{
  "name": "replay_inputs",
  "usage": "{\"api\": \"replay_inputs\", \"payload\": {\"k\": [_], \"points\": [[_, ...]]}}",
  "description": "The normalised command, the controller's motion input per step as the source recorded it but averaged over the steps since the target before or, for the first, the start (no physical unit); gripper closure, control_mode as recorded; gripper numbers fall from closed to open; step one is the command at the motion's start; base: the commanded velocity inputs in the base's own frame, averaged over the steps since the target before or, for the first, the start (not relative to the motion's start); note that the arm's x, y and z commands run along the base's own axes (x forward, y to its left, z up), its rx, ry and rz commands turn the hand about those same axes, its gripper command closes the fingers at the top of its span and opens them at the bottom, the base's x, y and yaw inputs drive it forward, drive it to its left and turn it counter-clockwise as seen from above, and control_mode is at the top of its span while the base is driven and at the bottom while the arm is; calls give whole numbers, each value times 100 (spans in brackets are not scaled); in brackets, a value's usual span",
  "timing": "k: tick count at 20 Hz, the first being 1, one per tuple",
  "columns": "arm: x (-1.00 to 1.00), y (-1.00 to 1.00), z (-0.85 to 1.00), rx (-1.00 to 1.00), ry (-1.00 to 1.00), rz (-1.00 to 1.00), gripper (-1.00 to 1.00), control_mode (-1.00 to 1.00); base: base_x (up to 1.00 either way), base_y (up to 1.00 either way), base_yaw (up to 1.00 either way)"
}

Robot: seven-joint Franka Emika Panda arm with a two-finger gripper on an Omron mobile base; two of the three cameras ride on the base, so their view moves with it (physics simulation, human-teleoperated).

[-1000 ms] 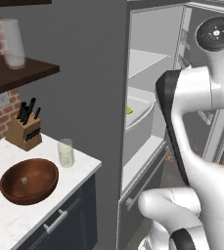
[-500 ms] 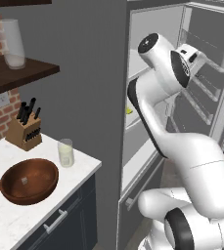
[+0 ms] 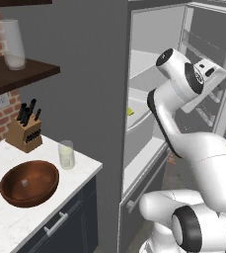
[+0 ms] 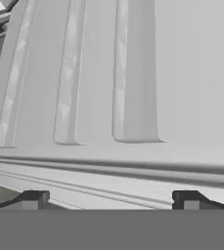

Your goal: Grab a lemon wedge from the fridge and one ice cube from the ice bowl, and put them in the glass of lemonade.

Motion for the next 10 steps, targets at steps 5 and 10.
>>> {"api": "replay_inputs", "payload": {"k": [5, 10], "points": [[0, -55, -30, 0, 0, -11, -100, -100, 0, 0, 0], [14, -6, -17, 0, 5, -4, -100, -100, 0, 0, 0]]}}
